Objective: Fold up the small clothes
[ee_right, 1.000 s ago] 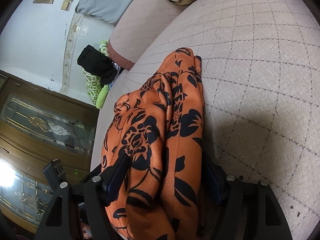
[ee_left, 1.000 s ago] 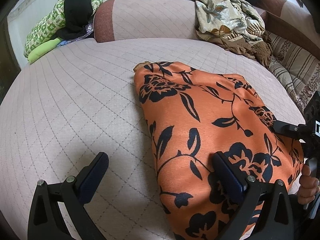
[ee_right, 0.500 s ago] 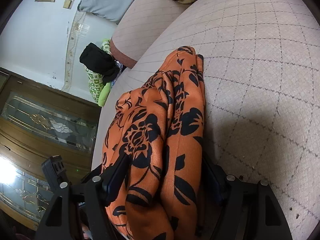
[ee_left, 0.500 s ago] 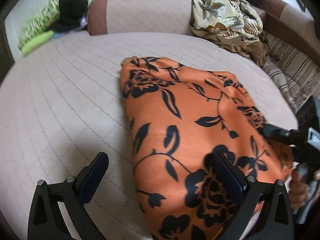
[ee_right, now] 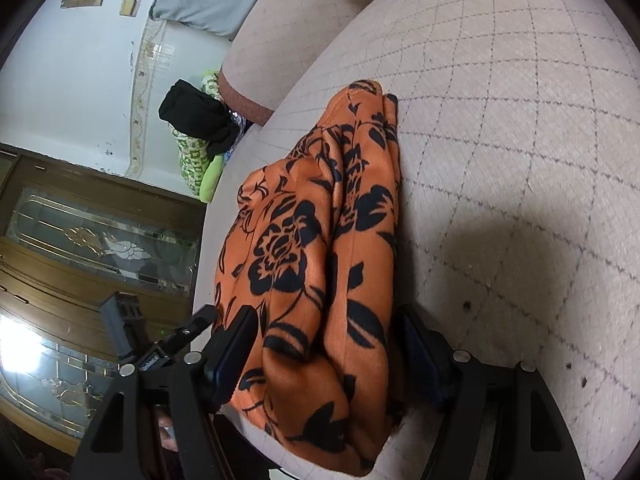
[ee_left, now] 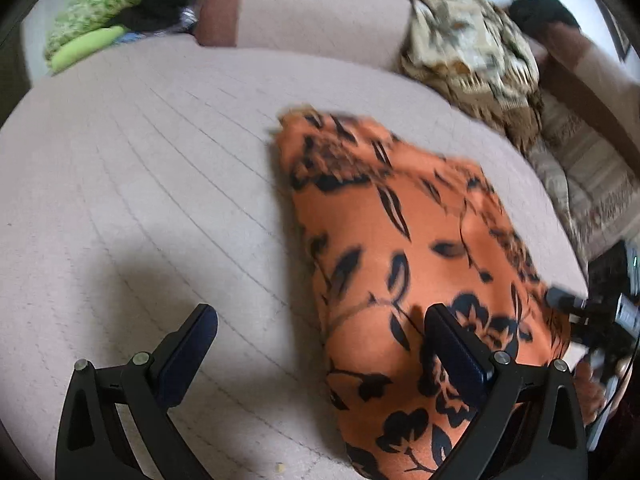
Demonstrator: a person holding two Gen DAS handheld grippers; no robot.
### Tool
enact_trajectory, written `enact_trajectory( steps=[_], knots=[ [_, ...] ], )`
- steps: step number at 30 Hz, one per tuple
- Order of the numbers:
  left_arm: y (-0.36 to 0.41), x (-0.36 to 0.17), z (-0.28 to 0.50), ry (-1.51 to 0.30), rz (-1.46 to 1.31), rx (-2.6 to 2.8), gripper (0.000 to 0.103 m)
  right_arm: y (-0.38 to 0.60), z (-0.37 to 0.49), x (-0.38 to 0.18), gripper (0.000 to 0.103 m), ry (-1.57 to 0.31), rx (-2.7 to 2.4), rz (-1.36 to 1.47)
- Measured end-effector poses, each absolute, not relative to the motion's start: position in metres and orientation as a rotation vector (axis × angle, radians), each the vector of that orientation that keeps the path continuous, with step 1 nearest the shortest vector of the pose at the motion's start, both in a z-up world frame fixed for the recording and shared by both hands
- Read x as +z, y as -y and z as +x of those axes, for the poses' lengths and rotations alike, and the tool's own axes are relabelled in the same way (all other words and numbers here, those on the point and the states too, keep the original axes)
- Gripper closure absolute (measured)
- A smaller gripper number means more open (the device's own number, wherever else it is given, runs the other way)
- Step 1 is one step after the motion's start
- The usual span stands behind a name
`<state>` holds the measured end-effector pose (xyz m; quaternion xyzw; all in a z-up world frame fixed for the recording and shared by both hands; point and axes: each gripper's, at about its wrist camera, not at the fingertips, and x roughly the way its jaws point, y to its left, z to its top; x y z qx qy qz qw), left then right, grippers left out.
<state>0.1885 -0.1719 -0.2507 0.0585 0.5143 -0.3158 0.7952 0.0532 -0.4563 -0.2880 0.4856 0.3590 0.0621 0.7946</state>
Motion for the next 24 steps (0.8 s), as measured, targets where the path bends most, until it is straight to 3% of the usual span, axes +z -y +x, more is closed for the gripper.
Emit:
enact_trajectory(
  steps=[3,13,24],
  knots=[
    [0.185,-0.251,0.176,-1.08,0.194,-0.724,0.0,0.451,0.058,-0.286,0.022,-0.776,0.14,1.041],
    [0.198,-0.248,0.169,-1.042,0.242,-0.749,0.0,0.438,0.078,-0.285,0.021,-0.775,0.154,0.967],
    [0.211,-0.254,0.175,-1.037,0.227,-0.753,0.0,0.435,0.073,-0.292,0.038,-0.701,0.14,0.905]
  ],
)
